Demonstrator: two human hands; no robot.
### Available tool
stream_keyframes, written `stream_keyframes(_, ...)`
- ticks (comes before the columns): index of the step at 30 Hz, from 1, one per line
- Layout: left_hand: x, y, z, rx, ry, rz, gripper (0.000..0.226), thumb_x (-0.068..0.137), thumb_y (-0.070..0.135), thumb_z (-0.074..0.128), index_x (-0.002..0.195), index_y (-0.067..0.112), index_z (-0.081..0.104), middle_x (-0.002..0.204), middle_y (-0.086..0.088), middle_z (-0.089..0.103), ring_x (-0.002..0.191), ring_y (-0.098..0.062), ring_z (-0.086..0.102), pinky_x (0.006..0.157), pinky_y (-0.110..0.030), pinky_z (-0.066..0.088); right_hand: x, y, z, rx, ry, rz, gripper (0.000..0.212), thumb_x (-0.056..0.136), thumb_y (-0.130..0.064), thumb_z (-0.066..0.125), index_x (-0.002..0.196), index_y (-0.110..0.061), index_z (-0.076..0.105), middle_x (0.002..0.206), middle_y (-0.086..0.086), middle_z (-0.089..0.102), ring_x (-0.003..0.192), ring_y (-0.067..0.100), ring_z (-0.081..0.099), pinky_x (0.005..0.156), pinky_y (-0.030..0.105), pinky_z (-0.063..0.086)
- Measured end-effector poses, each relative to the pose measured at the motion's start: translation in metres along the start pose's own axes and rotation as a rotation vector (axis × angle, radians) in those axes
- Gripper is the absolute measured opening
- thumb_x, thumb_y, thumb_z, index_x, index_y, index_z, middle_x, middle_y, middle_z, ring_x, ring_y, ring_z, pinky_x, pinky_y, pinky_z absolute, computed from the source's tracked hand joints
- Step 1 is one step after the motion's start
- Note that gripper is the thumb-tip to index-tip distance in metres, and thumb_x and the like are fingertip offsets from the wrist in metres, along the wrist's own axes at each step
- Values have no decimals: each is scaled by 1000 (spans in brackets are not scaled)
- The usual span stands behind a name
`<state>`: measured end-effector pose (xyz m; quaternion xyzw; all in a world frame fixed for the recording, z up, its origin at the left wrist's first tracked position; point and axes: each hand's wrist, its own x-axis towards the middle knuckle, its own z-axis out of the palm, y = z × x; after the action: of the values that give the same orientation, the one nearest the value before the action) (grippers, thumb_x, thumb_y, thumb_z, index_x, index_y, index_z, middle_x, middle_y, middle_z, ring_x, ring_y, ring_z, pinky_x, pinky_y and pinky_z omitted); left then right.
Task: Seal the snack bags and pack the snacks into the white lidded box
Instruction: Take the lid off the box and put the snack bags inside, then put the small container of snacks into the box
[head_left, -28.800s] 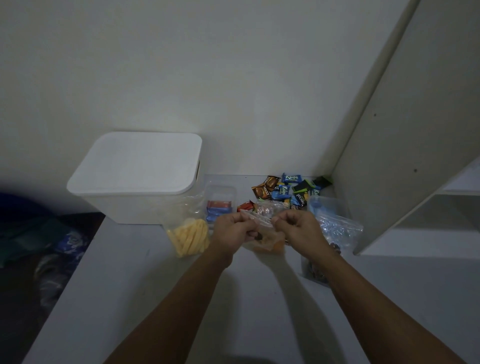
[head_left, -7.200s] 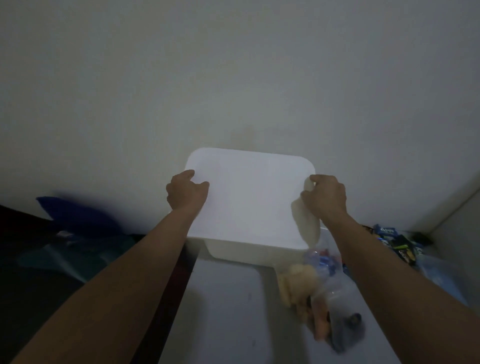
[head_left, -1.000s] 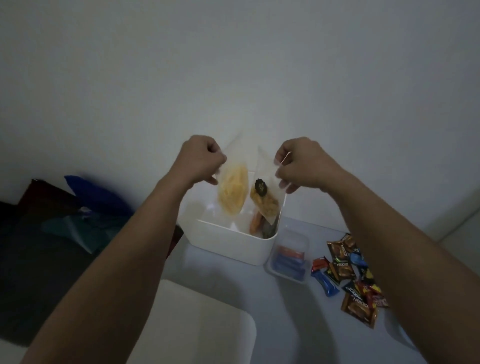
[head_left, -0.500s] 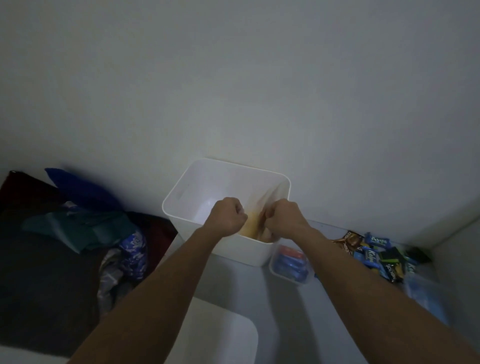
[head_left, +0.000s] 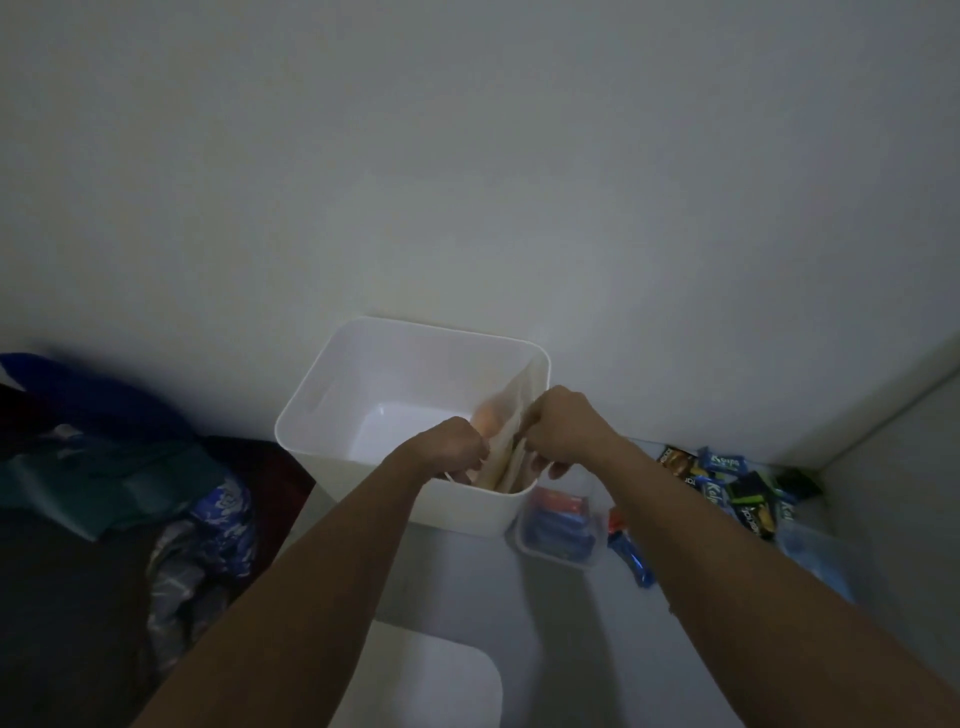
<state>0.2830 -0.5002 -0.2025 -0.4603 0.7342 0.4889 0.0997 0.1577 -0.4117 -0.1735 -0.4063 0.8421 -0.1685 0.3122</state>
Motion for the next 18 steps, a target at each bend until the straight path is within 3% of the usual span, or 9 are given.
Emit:
stream_keyframes(5, 7, 5, 3, 63, 25, 6, 26, 91, 19, 53, 105, 0, 65, 103, -12, 70, 85, -30, 72, 71, -32, 54, -17, 19, -22, 168, 33, -9, 17, 87, -2, 62, 104, -1, 67, 93, 17, 71, 69, 20, 71, 61, 34, 62)
stream_keyframes(8, 9, 11, 3, 181, 177, 40, 30, 88, 26, 54, 97, 0, 65, 98, -15, 70, 82, -30, 71, 70, -32, 54, -29, 45, -36, 220, 74, 35, 15, 87, -1, 62, 101, -1, 68, 90, 18, 71, 67, 17, 69, 58, 30, 60)
stream_keyframes(12, -1, 35, 14, 355, 465, 113, 36, 83, 37, 53, 99, 7, 64, 106, -15, 67, 94, -34, 64, 80, -36, 50, -45, 92, -51, 204, 135, 110, 10, 84, -1, 64, 93, -1, 70, 75, 11, 69, 57, 14, 66, 49, 24, 55)
stream_keyframes(16, -22, 67, 50, 309, 727, 369, 35, 87, 30, 59, 112, 5, 64, 115, -14, 65, 106, -33, 60, 86, -38, 48, -64, 145, -64, 169, 182, 187, 10, 80, -2, 63, 81, -3, 73, 76, 15, 71, 66, 25, 70, 60, 35, 61)
stream_keyframes(18, -28, 86, 76, 264, 719, 502, 34, 88, 27, 59, 114, 6, 64, 113, -13, 66, 105, -30, 60, 87, -38, 49, -76, 175, -70, 135, 219, 223, 11, 77, -4, 63, 78, -2, 74, 79, 19, 73, 66, 26, 68, 64, 39, 62)
